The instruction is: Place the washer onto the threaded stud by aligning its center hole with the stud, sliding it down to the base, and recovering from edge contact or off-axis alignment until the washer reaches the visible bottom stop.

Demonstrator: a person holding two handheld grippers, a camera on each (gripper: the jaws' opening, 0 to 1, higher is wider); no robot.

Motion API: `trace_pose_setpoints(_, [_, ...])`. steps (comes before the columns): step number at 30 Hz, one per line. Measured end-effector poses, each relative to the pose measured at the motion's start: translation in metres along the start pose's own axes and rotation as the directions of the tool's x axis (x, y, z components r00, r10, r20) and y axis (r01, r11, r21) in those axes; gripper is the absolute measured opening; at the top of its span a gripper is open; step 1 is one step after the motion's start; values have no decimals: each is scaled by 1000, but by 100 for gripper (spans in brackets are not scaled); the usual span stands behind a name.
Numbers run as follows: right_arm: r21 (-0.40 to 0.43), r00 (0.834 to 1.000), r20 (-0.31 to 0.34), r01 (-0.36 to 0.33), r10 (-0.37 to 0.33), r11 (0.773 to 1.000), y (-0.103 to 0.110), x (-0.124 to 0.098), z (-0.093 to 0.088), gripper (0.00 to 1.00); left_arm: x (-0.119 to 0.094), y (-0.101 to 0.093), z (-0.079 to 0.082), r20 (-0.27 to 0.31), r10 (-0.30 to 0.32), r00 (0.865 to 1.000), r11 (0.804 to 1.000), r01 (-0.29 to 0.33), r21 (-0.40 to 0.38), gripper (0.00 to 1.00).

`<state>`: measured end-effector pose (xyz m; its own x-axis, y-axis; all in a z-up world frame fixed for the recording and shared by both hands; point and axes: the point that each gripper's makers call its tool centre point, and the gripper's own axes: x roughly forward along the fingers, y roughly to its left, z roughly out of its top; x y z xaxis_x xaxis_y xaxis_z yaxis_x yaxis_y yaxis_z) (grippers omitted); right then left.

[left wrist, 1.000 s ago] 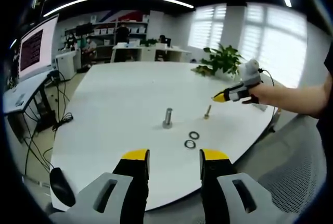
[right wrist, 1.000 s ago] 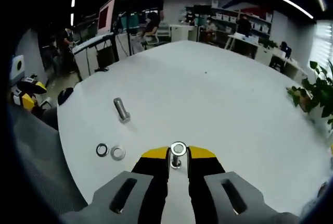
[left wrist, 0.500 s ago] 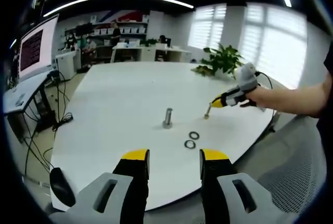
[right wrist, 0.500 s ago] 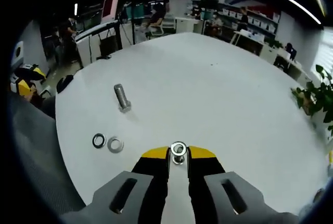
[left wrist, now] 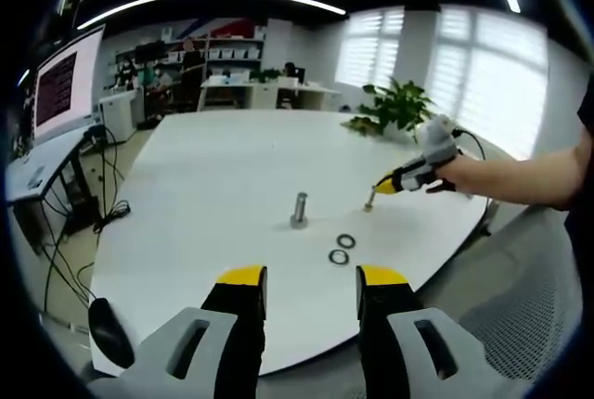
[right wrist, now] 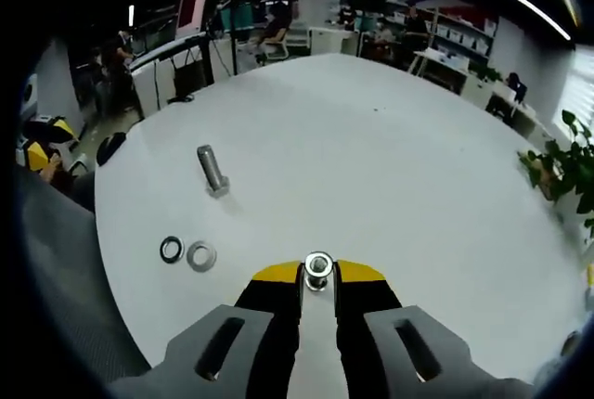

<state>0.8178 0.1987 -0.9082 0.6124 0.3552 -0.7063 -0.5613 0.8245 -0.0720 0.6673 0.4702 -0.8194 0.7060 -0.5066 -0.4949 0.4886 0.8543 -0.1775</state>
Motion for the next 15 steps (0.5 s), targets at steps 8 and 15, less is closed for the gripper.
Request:
trace_pose_setpoints(8, [0,1000,-10,2,-2,1000,-2,4,-4,15,0,0,-1,-10,-1,1000,1000,1,3,36])
trace_pose_setpoints(15, [-17,999,-40,-5,4,1000,-2,11,-12,15,0,-1,-3,-17,-3,1000,1000,3,3,36])
